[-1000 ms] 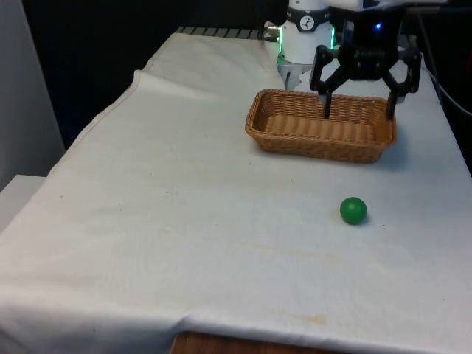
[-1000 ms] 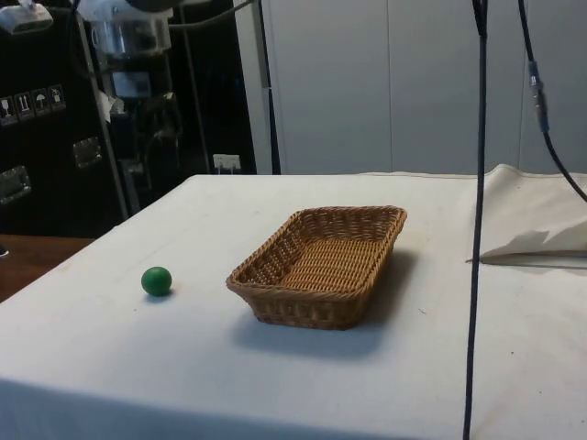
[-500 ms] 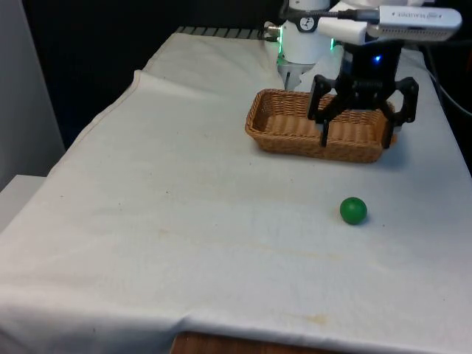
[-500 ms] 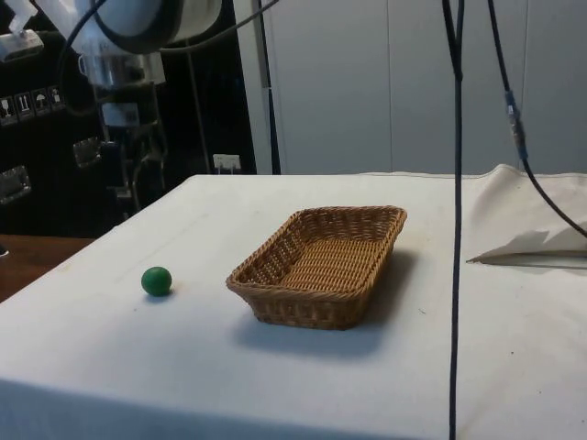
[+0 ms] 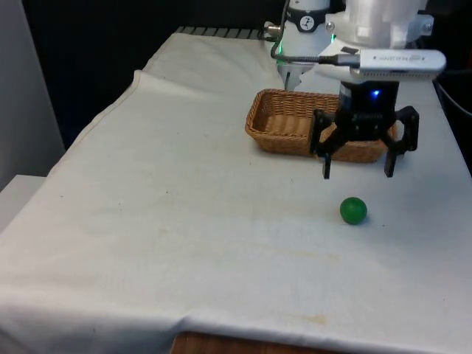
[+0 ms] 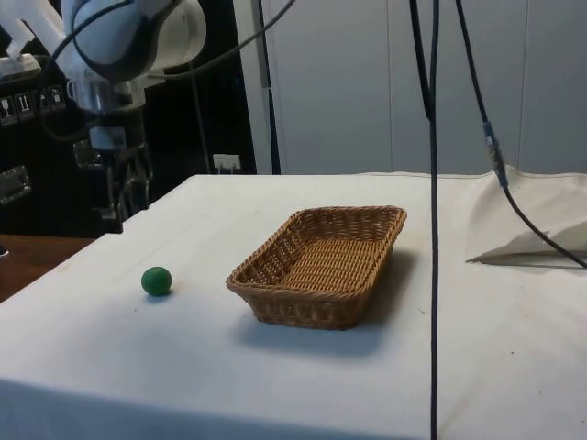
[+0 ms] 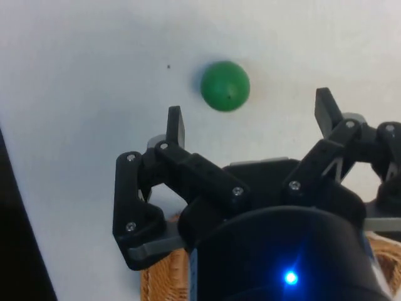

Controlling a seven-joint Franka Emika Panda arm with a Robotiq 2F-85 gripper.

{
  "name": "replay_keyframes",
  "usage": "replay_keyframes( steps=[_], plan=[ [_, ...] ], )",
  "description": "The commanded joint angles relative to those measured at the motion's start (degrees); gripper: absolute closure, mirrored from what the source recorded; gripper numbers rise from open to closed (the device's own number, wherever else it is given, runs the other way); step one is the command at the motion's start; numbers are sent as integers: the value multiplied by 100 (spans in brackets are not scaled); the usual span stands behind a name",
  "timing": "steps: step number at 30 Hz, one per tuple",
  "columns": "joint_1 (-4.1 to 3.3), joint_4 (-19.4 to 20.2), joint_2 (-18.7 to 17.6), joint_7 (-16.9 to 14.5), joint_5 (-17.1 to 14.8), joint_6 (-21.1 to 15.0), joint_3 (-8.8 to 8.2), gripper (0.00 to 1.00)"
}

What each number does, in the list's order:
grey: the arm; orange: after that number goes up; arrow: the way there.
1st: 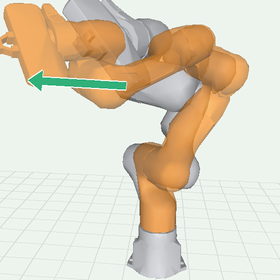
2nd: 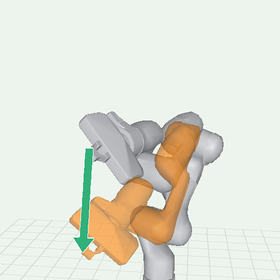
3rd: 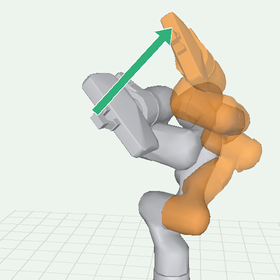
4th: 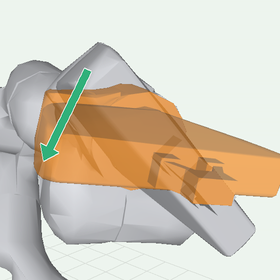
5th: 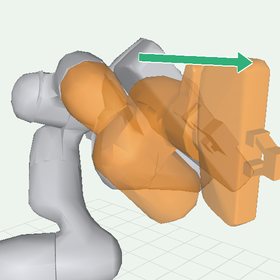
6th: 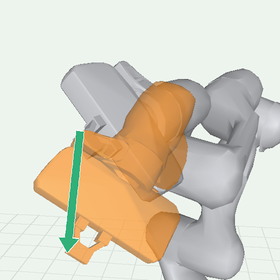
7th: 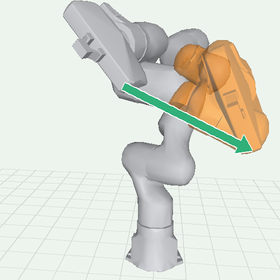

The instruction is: Pick up the ball and place it into the basket.

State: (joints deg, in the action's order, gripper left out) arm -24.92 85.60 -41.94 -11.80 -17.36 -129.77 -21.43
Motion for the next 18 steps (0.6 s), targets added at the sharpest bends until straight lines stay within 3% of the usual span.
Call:
replay_keyframes(
  steps=[1,2,3,9,12,13,18],
  plan=[
    [69,-86,-97,-120,-126,-11,63,0],
    [11,-34,-46,-52,-52,0,0,0],
    [74,-109,-138,-160,-172,-17,63,0],
    [52,-52,-338,-458,-435,-160,57,0],
    [29,-57,-372,-447,-407,-97,17,0],
    [46,11,-424,-550,-487,-235,92,0],
    [46,74,-527,-619,-533,-372,149,0]
  ],
)
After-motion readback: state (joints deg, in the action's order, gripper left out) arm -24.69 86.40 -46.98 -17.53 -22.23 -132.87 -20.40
